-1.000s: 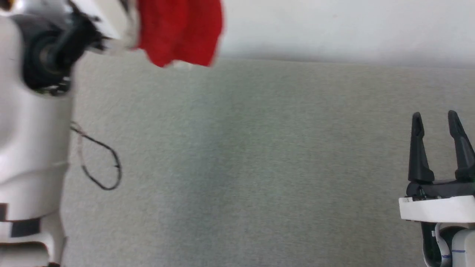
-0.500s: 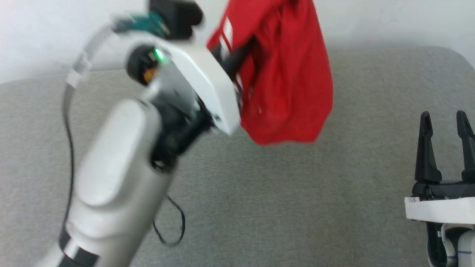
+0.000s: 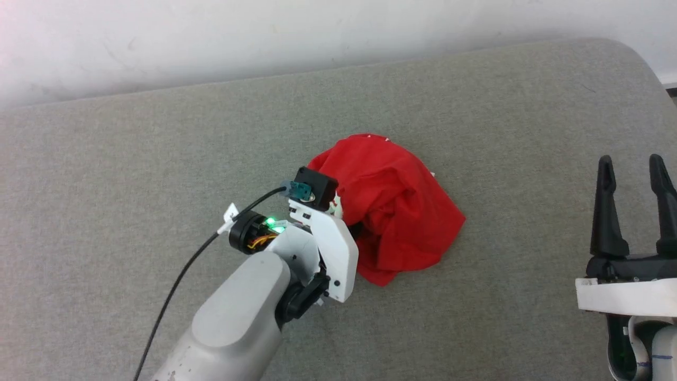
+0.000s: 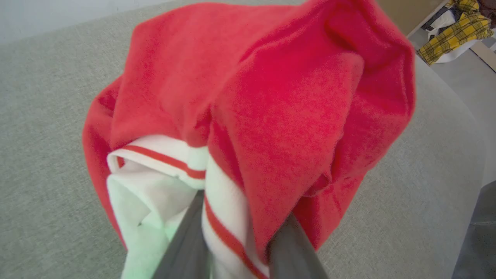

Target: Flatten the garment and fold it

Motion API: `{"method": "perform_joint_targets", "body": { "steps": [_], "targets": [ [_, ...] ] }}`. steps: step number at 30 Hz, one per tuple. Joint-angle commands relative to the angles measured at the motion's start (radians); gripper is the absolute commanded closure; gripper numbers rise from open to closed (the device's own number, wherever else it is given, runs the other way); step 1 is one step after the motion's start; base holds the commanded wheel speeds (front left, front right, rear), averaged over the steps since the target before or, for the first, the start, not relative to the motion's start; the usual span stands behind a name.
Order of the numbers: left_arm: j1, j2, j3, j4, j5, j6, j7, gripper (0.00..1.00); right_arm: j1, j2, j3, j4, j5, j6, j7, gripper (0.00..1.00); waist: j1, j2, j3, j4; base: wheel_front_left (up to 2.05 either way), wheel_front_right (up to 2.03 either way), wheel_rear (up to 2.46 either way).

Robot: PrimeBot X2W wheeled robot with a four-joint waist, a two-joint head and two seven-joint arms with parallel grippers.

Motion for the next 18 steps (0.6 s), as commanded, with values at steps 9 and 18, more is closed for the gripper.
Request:
{"method": "perform_joint_targets", "body": {
  "steps": [9, 18],
  "targets": [
    [0.009, -0.013, 0.095, -0.095, -0.085, -0.021, -0.128, 0.00, -0.003, 0.002, -0.003, 0.009, -0.005, -0.001, -0.005, 0.00, -0.0001, 0.0000, -0.032, 0.063, 0.00, 0.00, 0.00],
    [0.185, 0.123, 0.283, -0.446, -0.136, 0.083, -0.209, 0.00, 0.017, 0.002, -0.006, 0.005, -0.004, -0.001, -0.005, 0.00, -0.0001, 0.0000, -0.050, 0.093, 0.00, 0.00, 0.00]
  ]
}}
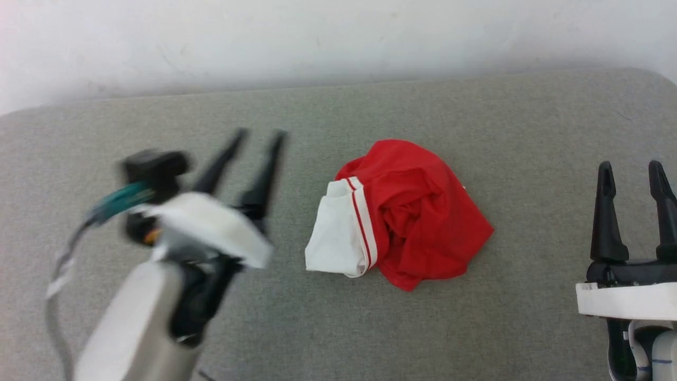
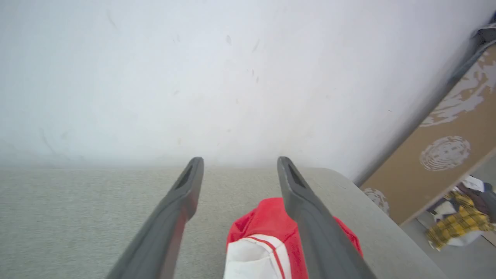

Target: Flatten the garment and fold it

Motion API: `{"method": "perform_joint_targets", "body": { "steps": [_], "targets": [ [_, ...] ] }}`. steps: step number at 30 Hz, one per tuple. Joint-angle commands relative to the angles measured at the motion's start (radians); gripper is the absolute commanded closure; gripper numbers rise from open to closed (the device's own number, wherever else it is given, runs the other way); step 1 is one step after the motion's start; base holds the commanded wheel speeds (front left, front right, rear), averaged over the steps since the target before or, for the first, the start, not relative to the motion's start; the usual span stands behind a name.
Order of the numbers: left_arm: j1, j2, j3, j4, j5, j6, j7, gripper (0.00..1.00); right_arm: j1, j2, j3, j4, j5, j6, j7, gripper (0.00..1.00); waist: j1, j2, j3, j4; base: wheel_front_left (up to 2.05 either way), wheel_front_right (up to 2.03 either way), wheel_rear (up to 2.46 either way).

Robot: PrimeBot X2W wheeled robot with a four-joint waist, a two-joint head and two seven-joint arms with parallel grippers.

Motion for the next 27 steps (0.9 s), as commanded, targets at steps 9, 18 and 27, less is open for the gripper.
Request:
{"method": "perform_joint_targets", "body": {
  "steps": [9, 18, 27],
  "targets": [
    [0.272, 0.054, 0.146, -0.143, 0.108, 0.061, -0.323, 0.00, 0.013, 0.002, 0.017, 0.002, 0.006, -0.001, -0.005, 0.00, 0.0000, 0.0000, 0.012, -0.006, 0.00, 0.00, 0.00],
    [0.457, -0.071, 0.206, -0.091, 0.211, 0.039, -0.369, 0.00, 0.052, 0.002, 0.024, 0.038, 0.024, -0.001, -0.005, 0.00, 0.0000, 0.0000, 0.006, -0.010, 0.00, 0.00, 0.00],
    [0.422, -0.151, 0.273, -0.071, 0.292, -0.064, -0.369, 0.00, -0.069, -0.002, 0.070, 0.053, -0.033, -0.001, 0.098, 0.00, 0.0000, 0.0000, 0.035, 0.021, 0.00, 0.00, 0.00]
  ]
}}
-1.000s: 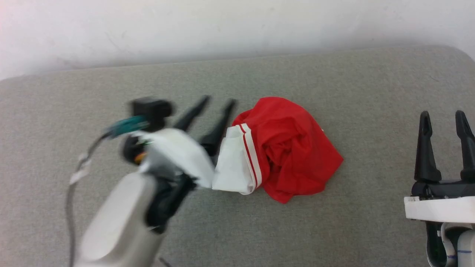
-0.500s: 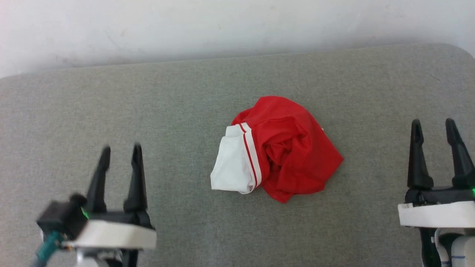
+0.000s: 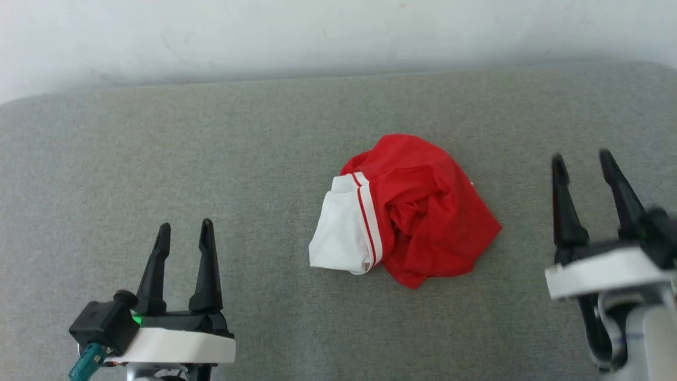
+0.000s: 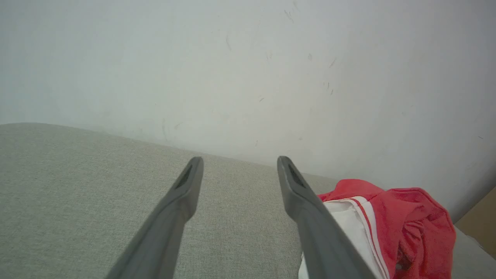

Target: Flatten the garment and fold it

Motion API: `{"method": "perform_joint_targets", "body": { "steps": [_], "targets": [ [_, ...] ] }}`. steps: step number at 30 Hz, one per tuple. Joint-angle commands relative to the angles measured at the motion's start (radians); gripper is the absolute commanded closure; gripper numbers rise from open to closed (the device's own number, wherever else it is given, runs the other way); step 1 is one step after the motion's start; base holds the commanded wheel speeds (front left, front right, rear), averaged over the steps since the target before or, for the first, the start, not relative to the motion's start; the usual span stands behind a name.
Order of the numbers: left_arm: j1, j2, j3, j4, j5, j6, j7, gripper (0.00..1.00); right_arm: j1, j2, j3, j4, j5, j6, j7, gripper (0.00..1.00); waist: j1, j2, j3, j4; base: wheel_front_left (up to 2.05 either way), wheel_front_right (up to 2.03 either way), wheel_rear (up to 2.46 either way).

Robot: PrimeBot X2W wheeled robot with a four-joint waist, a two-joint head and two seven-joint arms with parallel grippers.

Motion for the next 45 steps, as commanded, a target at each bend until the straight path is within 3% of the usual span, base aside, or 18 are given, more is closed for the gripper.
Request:
{"method": "perform_joint_targets", "body": {
  "steps": [1, 7, 16, 27, 28, 30, 37, 41, 45],
  "targets": [
    [-0.015, -0.007, 0.006, 0.005, 0.010, -0.009, -0.005, 0.00, -0.028, -0.009, 0.003, 0.007, -0.006, -0.001, 0.023, 0.00, 0.0000, 0.0000, 0.015, 0.010, 0.00, 0.00, 0.00],
    [-0.038, -0.046, 0.021, 0.035, 0.030, -0.054, -0.005, 0.00, -0.180, -0.098, 0.049, 0.084, 0.039, -0.001, 0.279, 0.00, 0.0000, 0.0000, 0.074, 0.039, 0.00, 0.00, 0.00],
    [-0.106, -0.079, 0.030, 0.073, 0.037, -0.101, -0.005, 0.00, -0.316, -0.261, 0.221, 0.189, 0.128, -0.001, 0.589, 0.00, 0.0000, 0.0000, 0.191, 0.097, 0.00, 0.00, 0.00],
    [-0.164, -0.088, 0.023, 0.100, 0.031, -0.125, -0.005, 0.00, -0.362, -0.359, 0.435, 0.266, 0.295, -0.001, 0.748, 0.00, 0.0000, 0.0000, 0.254, 0.138, 0.00, 0.00, 0.00],
    [-0.166, -0.088, 0.023, 0.103, 0.028, -0.125, -0.005, 0.00, -0.363, -0.365, 0.443, 0.269, 0.304, -0.001, 0.753, 0.42, 0.0000, 0.0000, 0.254, 0.137, 0.00, 0.00, 0.00],
    [-0.168, -0.088, 0.024, 0.108, 0.025, -0.124, -0.005, 0.00, -0.371, -0.378, 0.459, 0.269, 0.305, -0.001, 0.745, 1.00, 0.0000, 0.0000, 0.248, 0.133, 0.00, 0.00, 0.00],
    [-0.159, -0.089, 0.025, 0.124, 0.022, -0.121, -0.005, 0.00, -0.425, -0.398, 0.415, 0.260, 0.237, -0.001, 0.591, 1.00, 0.0000, 0.0000, 0.185, 0.096, 0.00, 0.00, 0.00],
    [-0.144, -0.089, 0.028, 0.125, 0.023, -0.114, -0.005, 0.00, -0.455, -0.393, 0.313, 0.256, 0.178, -0.001, 0.486, 1.00, 0.0000, 0.0000, 0.142, 0.072, 0.00, 0.00, 0.00],
    [-0.126, -0.089, 0.032, 0.126, 0.028, -0.109, -0.005, 0.00, -0.419, -0.399, 0.171, 0.252, 0.108, -0.001, 0.449, 1.00, 0.0000, 0.0000, 0.110, 0.059, 0.00, 0.00, 0.00]
  ]
}}
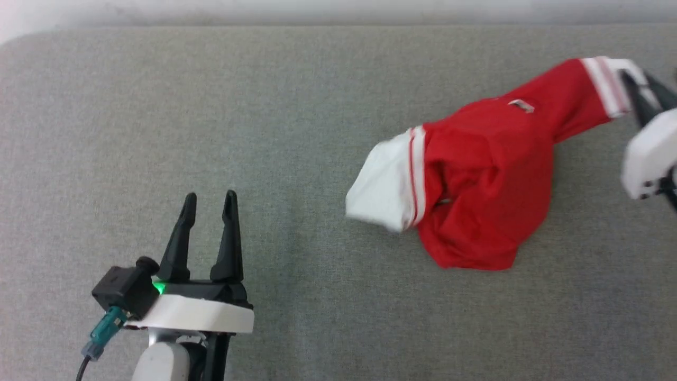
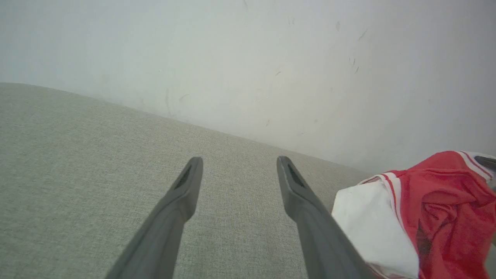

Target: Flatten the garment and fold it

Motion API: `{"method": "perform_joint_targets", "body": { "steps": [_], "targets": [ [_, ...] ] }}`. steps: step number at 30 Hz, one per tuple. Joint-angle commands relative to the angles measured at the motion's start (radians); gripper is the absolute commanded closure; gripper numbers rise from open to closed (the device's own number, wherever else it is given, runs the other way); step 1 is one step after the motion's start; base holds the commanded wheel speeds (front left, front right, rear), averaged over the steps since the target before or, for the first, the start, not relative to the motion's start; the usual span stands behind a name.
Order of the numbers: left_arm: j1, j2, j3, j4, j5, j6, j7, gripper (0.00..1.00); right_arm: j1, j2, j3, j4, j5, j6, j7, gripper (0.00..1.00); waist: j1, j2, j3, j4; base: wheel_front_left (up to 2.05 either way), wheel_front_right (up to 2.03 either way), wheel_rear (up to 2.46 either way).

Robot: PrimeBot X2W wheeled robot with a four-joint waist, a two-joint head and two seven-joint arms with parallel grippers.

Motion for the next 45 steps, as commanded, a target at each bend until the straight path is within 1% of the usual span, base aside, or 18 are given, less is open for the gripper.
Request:
{"method": "perform_joint_targets", "body": {
  "steps": [1, 4, 6, 10, 11, 12, 16, 21, 22, 25, 27, 32, 35, 38, 39, 40, 41, 45],
  "targets": [
    [0.013, -0.004, 0.005, 0.001, 0.000, 0.008, -0.005, 0.00, 0.037, -0.004, -0.042, -0.002, -0.020, -0.002, -0.006, 1.00, 0.0000, 0.0000, -0.033, -0.024, 0.00, 0.00, 0.00],
    [0.025, -0.004, 0.007, 0.001, 0.003, 0.008, -0.005, 0.00, 0.135, 0.006, -0.159, 0.001, -0.059, -0.002, -0.001, 1.00, 0.0000, 0.0000, -0.037, -0.022, 0.00, 0.00, 0.00],
    [0.031, -0.004, 0.006, 0.002, 0.003, 0.008, -0.005, 0.00, 0.212, 0.027, -0.232, 0.012, -0.079, -0.002, 0.004, 1.00, 0.0000, 0.0000, -0.035, -0.019, 0.00, 0.00, 0.00],
    [0.037, -0.004, 0.007, 0.006, 0.003, 0.010, -0.005, 0.00, 0.326, 0.091, -0.309, 0.041, -0.103, -0.002, 0.001, 1.00, 0.0000, 0.0000, -0.031, -0.018, 0.00, 0.00, 0.00],
    [0.036, -0.004, 0.007, 0.008, 0.004, 0.010, -0.005, 0.00, 0.339, 0.106, -0.319, 0.046, -0.111, -0.002, -0.007, 0.60, 0.0000, 0.0000, -0.031, -0.020, 0.00, 0.00, 0.00],
    [0.036, -0.004, 0.008, 0.011, 0.005, 0.010, -0.005, 0.00, 0.345, 0.121, -0.327, 0.050, -0.118, -0.002, -0.015, 0.00, 0.0000, 0.0000, -0.032, -0.022, 0.00, 0.00, 0.00],
    [0.033, -0.004, 0.012, 0.020, 0.012, 0.007, -0.005, 0.00, 0.322, 0.171, -0.329, 0.030, -0.110, -0.002, -0.050, 0.00, 0.0000, 0.0000, -0.046, -0.031, 0.00, 0.00, 0.00],
    [0.038, -0.004, 0.013, 0.027, 0.014, 0.007, -0.005, 0.00, 0.246, 0.180, -0.263, -0.093, -0.036, -0.002, -0.022, 0.00, 0.0000, 0.0000, -0.073, -0.039, 0.00, 0.00, 0.00],
    [0.038, -0.004, 0.013, 0.027, 0.014, 0.007, -0.005, 0.00, 0.246, 0.180, -0.263, -0.093, -0.036, -0.002, -0.022, 0.00, 0.0000, 0.0000, -0.073, -0.039, 0.00, 0.00, 0.00],
    [0.041, -0.004, 0.000, 0.028, 0.007, 0.010, -0.005, 0.00, 0.211, 0.165, -0.207, -0.159, 0.012, -0.002, 0.053, 0.00, 0.0000, 0.0000, -0.083, -0.034, 0.00, 0.00, 0.00],
    [0.042, -0.004, -0.011, 0.028, 0.002, 0.012, -0.005, 0.00, 0.194, 0.153, -0.166, -0.174, 0.044, -0.002, 0.118, 0.00, 0.0000, 0.0000, -0.083, -0.027, 0.00, 0.00, 0.00],
    [0.038, -0.004, -0.029, 0.031, 0.006, 0.013, -0.005, 0.00, 0.158, 0.123, -0.088, -0.130, 0.085, -0.002, 0.256, 0.00, 0.0000, 0.0000, -0.069, 0.007, 0.00, 0.00, 0.00],
    [0.030, -0.004, -0.037, 0.036, 0.010, 0.011, -0.005, 0.00, 0.135, 0.122, -0.073, -0.067, 0.074, -0.002, 0.287, 0.00, 0.0000, 0.0000, -0.056, 0.032, 0.00, 0.00, 0.00],
    [0.019, -0.004, -0.045, 0.043, 0.012, 0.009, -0.005, 0.00, 0.115, 0.122, -0.062, -0.008, 0.056, -0.002, 0.288, 0.00, 0.0000, 0.0000, -0.047, 0.056, 0.00, 0.00, 0.00],
    [0.017, -0.004, -0.046, 0.044, 0.011, 0.009, -0.005, 0.00, 0.109, 0.124, -0.060, 0.005, 0.053, -0.002, 0.284, 0.55, 0.0000, 0.0000, -0.046, 0.062, 0.00, 0.00, 0.00],
    [0.018, -0.004, -0.046, 0.044, 0.011, 0.011, -0.005, 0.00, 0.102, 0.126, -0.056, 0.011, 0.049, -0.002, 0.274, 0.80, 0.0000, 0.0000, -0.047, 0.065, 0.00, 0.00, 0.00],
    [0.020, -0.004, -0.046, 0.042, 0.010, 0.013, -0.005, 0.00, 0.094, 0.128, -0.054, 0.013, 0.047, -0.002, 0.261, 1.00, 0.0000, 0.0000, -0.048, 0.067, 0.00, 0.00, 0.00],
    [0.034, -0.004, -0.041, 0.050, 0.012, 0.017, -0.005, 0.00, 0.073, 0.116, -0.020, -0.015, 0.050, -0.002, 0.209, 1.00, 0.0000, 0.0000, -0.074, 0.063, 0.00, 0.00, 0.00]
  ]
}}
